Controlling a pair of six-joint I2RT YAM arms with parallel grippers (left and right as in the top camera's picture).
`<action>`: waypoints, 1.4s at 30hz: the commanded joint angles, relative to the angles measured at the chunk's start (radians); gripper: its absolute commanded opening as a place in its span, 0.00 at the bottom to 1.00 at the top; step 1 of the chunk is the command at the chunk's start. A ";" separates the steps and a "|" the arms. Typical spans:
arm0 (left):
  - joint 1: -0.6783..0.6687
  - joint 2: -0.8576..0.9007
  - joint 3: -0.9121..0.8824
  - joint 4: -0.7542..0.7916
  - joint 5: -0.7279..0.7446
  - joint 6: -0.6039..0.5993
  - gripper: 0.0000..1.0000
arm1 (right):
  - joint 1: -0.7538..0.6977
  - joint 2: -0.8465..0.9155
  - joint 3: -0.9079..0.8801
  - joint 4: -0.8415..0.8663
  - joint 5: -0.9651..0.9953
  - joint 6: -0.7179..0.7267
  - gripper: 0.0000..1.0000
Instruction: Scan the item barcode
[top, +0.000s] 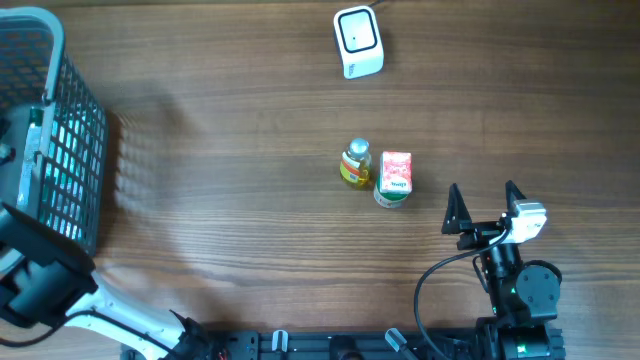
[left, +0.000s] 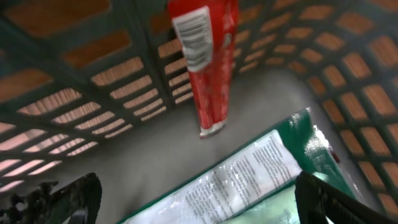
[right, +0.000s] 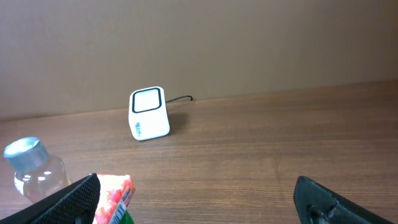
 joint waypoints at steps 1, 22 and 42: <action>-0.016 0.094 -0.006 0.086 -0.045 -0.064 0.89 | 0.000 -0.005 -0.001 0.003 -0.002 0.006 1.00; -0.033 0.190 -0.006 0.294 -0.143 -0.005 0.04 | 0.000 -0.005 -0.001 0.003 -0.002 0.006 1.00; -0.184 -0.035 -0.049 -0.439 -0.139 -0.156 0.15 | 0.000 -0.005 -0.001 0.003 -0.002 0.006 1.00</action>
